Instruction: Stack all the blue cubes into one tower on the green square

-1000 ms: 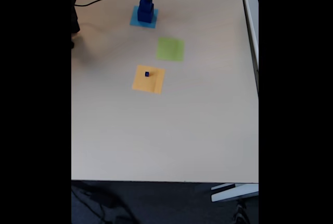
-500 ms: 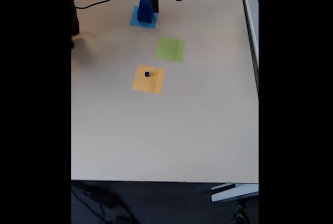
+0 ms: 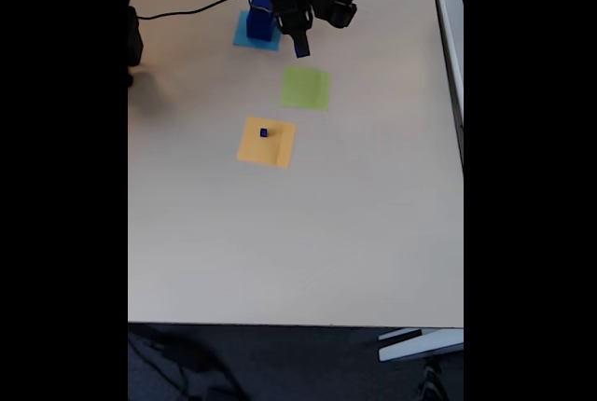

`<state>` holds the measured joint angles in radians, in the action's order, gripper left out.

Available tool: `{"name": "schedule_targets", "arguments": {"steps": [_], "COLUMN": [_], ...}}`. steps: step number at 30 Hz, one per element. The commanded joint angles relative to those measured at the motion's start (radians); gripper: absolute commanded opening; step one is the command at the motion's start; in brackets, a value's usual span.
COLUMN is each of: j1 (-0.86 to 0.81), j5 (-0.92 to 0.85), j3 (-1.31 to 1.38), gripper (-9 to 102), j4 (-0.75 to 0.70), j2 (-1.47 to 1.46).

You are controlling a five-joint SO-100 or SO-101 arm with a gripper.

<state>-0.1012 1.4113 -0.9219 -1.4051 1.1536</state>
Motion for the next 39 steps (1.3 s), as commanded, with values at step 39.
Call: {"name": "schedule_targets", "arguments": {"steps": [39], "j1": [0.029], "j5": [0.141], "j3": [0.202], "gripper": [3], "j4": [0.026], "j2": [-0.307]}}
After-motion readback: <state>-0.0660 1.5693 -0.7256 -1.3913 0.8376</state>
